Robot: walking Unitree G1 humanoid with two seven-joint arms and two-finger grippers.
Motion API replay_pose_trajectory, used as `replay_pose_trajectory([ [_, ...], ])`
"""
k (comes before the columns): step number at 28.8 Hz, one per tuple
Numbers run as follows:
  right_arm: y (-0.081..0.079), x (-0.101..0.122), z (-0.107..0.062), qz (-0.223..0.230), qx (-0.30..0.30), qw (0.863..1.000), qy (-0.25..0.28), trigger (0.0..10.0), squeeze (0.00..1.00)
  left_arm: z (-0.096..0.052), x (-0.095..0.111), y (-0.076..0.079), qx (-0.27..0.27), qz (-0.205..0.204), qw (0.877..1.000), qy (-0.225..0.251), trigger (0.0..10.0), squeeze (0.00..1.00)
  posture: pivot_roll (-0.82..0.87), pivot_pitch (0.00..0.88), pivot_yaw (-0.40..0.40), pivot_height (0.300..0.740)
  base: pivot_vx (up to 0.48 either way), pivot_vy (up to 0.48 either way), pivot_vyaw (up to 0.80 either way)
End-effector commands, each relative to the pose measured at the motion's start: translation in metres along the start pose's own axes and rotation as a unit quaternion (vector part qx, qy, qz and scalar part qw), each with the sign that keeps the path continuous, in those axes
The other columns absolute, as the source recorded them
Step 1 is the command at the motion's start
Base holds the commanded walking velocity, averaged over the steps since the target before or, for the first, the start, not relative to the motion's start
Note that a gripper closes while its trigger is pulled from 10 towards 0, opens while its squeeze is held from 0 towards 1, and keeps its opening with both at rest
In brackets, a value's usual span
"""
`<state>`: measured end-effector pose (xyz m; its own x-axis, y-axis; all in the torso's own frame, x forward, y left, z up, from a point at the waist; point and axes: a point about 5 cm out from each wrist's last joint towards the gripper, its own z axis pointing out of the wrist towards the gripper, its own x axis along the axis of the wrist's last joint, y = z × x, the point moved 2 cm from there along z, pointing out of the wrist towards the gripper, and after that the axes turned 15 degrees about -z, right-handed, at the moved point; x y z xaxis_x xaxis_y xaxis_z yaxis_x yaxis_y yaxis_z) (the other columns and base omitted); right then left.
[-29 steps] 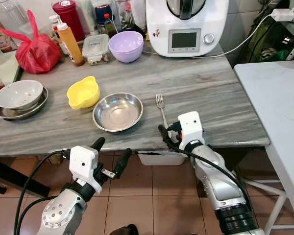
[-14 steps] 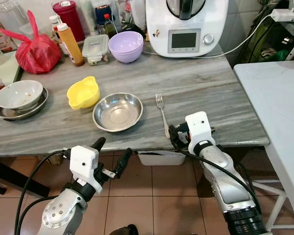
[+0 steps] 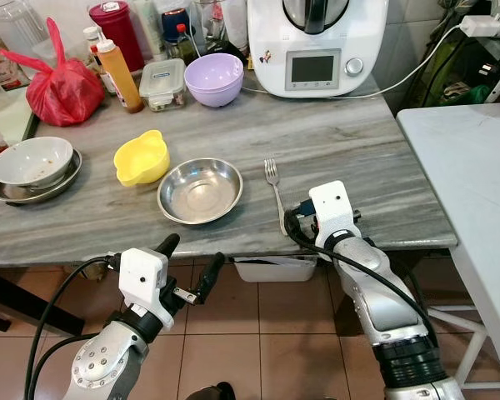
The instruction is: Setting the table
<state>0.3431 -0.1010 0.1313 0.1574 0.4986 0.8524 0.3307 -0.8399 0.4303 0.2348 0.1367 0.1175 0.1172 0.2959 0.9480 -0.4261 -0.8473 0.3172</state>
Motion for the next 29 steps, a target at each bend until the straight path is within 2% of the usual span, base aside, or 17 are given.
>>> replay_pose_trajectory([
  [1, -0.007, 0.006, -0.001, 0.005, 0.015, 1.0, 0.0, 10.0, 0.0, -0.004, -0.005, -0.005, 0.009, 0.006, 1.0, -0.015, 10.0, 0.0, -0.04, 0.137, 0.112, 0.74, 0.0, 0.0, 0.0],
  [15, -0.024, 0.005, -0.002, 0.016, 0.053, 0.998, -0.01, 10.0, 0.0, -0.004, -0.003, -0.002, 0.007, 0.007, 1.0, -0.013, 10.0, 0.0, -0.03, 0.135, 0.116, 0.74, 0.0, 0.0, 0.0],
  [21, -0.014, 0.004, -0.005, 0.011, 0.03, 0.999, 0.005, 10.0, 0.0, -0.003, -0.001, -0.001, 0.009, 0.007, 1.0, -0.011, 10.0, 0.0, -0.03, 0.136, 0.115, 0.74, 0.0, 0.0, 0.0],
  [27, 0.001, 0.014, -0.01, 0.008, -0.005, 0.999, 0.047, 10.0, 0.0, -0.003, 0.001, 0.0, 0.011, 0.008, 1.0, -0.005, 10.0, 0.0, -0.03, 0.136, 0.114, 0.74, 0.0, 0.0, 0.0],
  [29, 0.012, 0.023, -0.014, 0.005, -0.035, 0.996, 0.083, 10.0, 0.0, -0.002, 0.004, 0.0, 0.015, 0.01, 1.0, 0.004, 10.0, 0.0, -0.04, 0.135, 0.111, 0.74, 0.0, 0.0, 0.0],
])
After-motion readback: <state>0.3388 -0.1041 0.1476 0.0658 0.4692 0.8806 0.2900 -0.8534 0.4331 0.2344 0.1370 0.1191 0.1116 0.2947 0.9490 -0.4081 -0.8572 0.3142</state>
